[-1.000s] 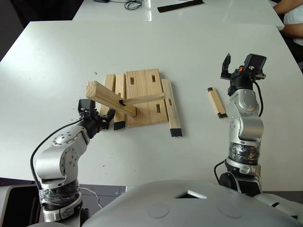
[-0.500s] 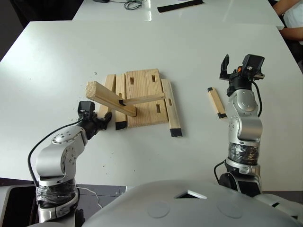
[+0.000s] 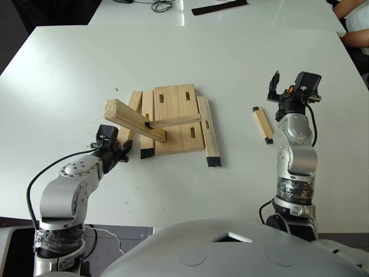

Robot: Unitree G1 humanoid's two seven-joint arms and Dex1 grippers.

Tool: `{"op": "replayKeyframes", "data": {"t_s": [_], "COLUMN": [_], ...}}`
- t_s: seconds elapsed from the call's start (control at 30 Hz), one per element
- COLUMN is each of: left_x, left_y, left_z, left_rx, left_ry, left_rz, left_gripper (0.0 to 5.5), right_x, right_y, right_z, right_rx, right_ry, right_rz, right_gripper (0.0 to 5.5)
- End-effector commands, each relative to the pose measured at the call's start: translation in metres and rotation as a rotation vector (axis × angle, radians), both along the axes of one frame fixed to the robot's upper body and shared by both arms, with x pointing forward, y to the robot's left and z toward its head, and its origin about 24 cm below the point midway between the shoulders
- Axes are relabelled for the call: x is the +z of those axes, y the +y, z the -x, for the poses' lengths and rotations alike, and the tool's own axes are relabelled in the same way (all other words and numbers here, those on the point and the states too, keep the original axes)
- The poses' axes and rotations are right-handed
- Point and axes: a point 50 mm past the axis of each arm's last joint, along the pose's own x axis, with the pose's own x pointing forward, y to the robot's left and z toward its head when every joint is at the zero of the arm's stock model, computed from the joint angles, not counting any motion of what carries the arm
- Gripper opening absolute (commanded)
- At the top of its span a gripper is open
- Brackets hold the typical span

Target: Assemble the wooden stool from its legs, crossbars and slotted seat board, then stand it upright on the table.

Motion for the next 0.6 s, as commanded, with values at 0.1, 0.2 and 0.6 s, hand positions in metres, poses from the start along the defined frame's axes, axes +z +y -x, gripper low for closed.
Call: {"op": "replayKeyframes", "data": {"t_s": [0.1,0.2,0.6], "left_x": [0.025,0.082,0.260], "left_y": [0.011,0.026,-0.033], "left_z": [-0.038,-0.075,-0.075], "left_rx": [0.086,0.187,-0.411], "left_ry": [-0.184,-0.461,-1.111], "left_rz": [0.044,0.169,0.609], "left_gripper": [2.04,2.04,2.04], "right_x": [0.014,0.031,0.168], "right_y": [0.003,-0.008,0.039], "right_z": [-0.020,-0.041,-0.063], "right_rx": [0.078,0.124,1.109], "right_ry": [-0.050,-0.087,-0.312], "right_rz": [-0.050,-0.083,-0.130], "right_gripper": [4.70,4.70,4.70]}}
